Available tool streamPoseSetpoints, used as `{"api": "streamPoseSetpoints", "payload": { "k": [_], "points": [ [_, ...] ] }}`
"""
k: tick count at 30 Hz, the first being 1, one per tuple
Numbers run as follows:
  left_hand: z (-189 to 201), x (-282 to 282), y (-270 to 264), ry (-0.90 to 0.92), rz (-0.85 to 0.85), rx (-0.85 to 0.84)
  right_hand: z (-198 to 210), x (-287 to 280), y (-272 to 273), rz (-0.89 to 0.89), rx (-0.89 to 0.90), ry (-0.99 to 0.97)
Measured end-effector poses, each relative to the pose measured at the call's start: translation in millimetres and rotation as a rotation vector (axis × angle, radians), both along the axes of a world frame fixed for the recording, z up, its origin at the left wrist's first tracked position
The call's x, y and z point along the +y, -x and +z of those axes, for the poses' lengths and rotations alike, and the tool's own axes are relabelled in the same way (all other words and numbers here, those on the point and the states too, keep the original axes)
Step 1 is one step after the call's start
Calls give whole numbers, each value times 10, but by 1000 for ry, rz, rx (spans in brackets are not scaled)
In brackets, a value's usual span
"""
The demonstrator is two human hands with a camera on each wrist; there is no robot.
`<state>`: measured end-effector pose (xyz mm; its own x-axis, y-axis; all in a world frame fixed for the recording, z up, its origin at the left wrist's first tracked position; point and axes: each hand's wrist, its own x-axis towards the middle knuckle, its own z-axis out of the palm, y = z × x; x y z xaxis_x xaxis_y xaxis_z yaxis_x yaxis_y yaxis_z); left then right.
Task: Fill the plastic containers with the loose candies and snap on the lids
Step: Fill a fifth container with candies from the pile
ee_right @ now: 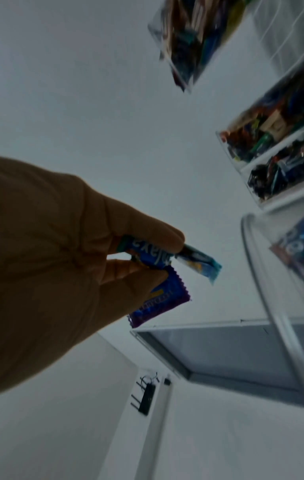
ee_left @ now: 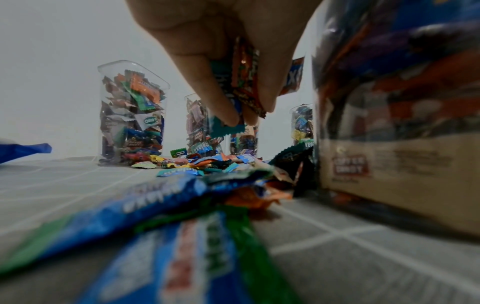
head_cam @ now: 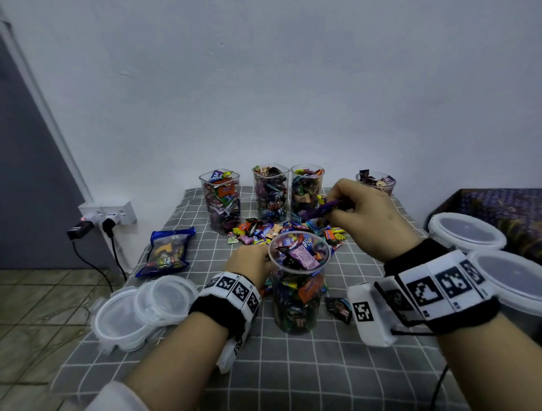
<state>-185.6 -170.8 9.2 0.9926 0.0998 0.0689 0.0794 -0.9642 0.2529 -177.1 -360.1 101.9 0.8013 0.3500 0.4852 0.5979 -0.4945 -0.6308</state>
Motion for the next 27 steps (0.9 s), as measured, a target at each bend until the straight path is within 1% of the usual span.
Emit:
{"api": "streamPoseSetpoints", "payload": {
  "k": [5, 10, 12, 16, 19, 21, 25, 27],
  "points": [
    [7, 4, 25, -24, -10, -29, -20, 134, 112, 83, -43, 106],
    [20, -9, 51, 2, 1, -65, -102, 226, 182, 123, -85, 320],
    [14, -1, 54, 24, 9, -86, -142, 255, 199, 145, -84, 369],
    [5, 43, 71, 124, 33, -146, -189, 252, 204, 149, -59, 401],
    [-7, 86, 81, 198, 29, -185, -199, 196, 205, 144, -35, 368],
    [-7, 106, 84, 238, 27, -217, -214, 153, 213, 122, -33, 305],
    [44, 147, 115, 314, 69, -296, -295, 54, 208, 71, -28, 81],
    [111, 175, 144, 370, 89, -374, -371, 2, 172, 83, 94, 15]
  ]
}}
